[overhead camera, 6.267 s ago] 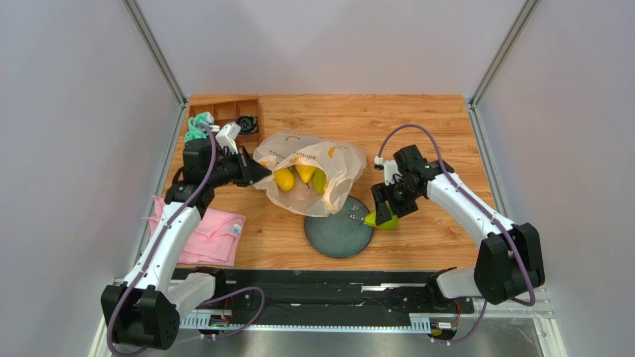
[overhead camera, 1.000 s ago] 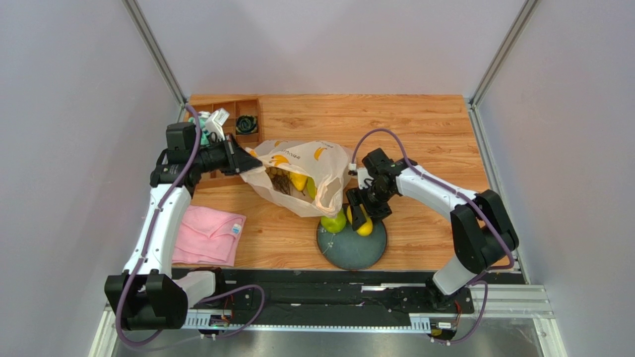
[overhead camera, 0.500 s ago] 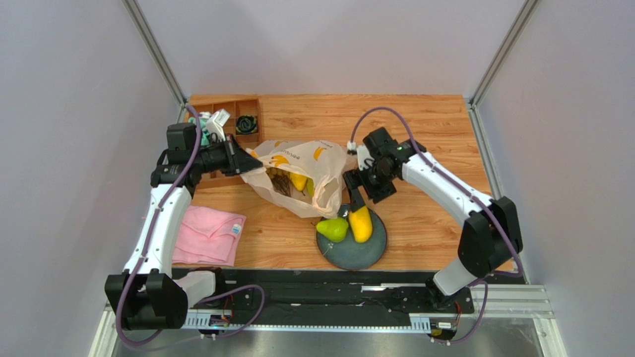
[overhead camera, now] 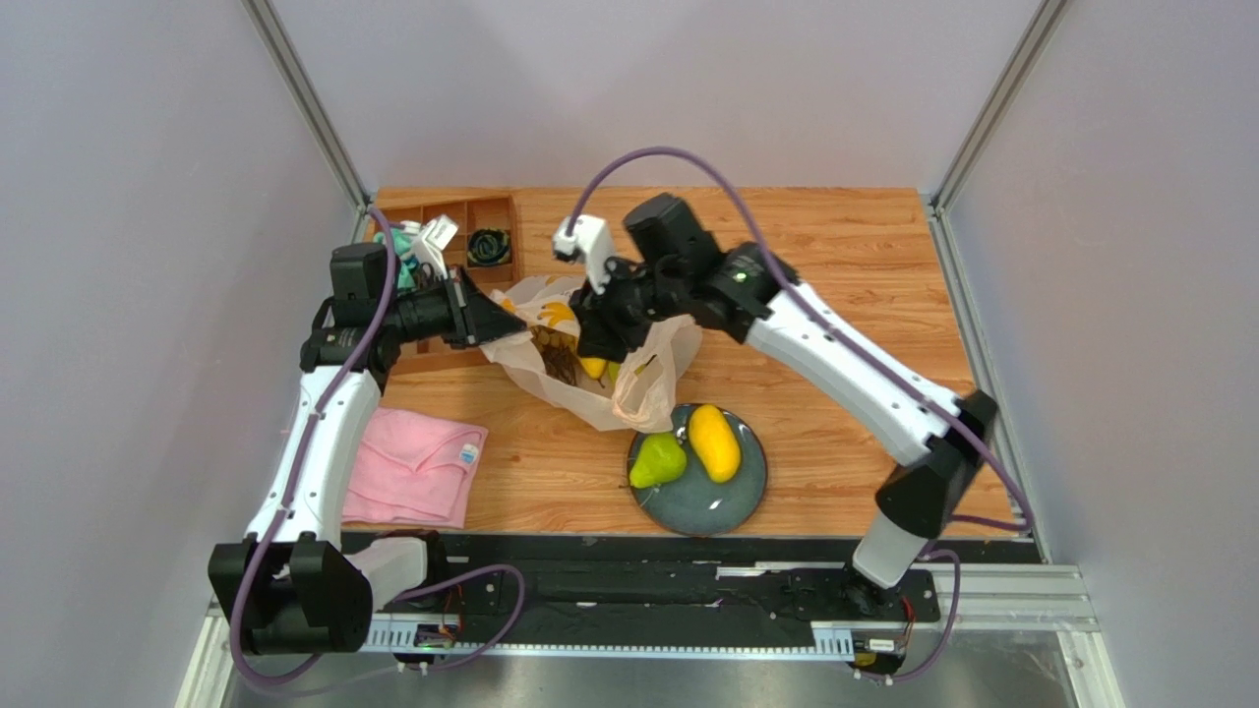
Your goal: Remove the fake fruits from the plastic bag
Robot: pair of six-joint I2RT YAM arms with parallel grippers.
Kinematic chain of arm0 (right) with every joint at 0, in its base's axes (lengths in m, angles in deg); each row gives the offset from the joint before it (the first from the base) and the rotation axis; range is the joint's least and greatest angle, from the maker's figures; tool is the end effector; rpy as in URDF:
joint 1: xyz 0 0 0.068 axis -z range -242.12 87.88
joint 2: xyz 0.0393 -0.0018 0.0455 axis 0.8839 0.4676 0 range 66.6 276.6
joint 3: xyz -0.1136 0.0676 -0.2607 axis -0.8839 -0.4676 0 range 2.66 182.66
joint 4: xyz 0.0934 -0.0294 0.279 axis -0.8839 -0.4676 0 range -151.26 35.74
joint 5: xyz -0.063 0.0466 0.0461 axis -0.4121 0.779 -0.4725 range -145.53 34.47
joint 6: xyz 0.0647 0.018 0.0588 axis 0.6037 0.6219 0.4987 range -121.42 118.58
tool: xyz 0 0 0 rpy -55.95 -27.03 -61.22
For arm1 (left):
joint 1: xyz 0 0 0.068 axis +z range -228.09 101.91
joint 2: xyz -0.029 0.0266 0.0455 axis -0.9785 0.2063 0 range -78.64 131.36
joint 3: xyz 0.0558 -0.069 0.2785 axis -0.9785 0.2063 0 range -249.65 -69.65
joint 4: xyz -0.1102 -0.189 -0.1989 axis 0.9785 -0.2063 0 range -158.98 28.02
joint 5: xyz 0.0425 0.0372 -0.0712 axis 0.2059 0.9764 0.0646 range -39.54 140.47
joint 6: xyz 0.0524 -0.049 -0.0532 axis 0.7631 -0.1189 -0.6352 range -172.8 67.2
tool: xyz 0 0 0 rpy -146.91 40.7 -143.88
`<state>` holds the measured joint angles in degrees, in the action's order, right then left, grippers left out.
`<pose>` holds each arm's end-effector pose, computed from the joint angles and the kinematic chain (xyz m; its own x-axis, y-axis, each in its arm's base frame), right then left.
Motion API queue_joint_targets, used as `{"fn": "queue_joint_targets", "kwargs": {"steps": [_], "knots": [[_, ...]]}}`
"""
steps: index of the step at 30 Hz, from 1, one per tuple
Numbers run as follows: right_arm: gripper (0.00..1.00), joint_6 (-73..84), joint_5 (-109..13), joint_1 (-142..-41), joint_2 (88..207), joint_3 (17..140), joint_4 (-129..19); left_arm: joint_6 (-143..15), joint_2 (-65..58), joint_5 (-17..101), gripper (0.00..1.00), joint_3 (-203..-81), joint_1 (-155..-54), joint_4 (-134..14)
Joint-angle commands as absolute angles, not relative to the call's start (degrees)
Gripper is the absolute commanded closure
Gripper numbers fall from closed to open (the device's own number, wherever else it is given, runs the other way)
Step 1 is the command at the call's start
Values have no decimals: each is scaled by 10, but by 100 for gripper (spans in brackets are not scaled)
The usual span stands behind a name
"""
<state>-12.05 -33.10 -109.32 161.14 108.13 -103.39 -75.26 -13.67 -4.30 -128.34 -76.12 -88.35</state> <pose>0.2653 0.3312 0.4177 -0.2502 -0.5212 -0.8159 -0.9444 0.3173 0.0869 0.2889 -0.0551 0.3351 -0.7531 -0.2465 -0.6100 0.4110 0.5476 -0.7288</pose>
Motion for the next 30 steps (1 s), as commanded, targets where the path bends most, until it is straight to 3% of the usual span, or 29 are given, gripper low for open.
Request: {"fn": "queue_joint_targets", "kwargs": {"steps": [1, 6, 11, 21, 30], "knots": [[59, -155, -347, -1099, 1702, 1105, -1058, -751, -156, -69, 100, -1315, -761, -878], [66, -118, -425, -1107, 1778, 1098, -1053, -735, -195, -71, 100, -1306, -761, -904], [62, -46, -554, -1067, 1756, 1028, -1019, -657, -225, -70, 100, -1322, -761, -998], [29, 17, -635, -1048, 1719, 956, -995, -458, -291, -135, 100, -1331, -766, -1266], [1, 4, -741, -1050, 1791, 995, -975, -464, -289, -118, 100, -1310, -768, -1226]]}}
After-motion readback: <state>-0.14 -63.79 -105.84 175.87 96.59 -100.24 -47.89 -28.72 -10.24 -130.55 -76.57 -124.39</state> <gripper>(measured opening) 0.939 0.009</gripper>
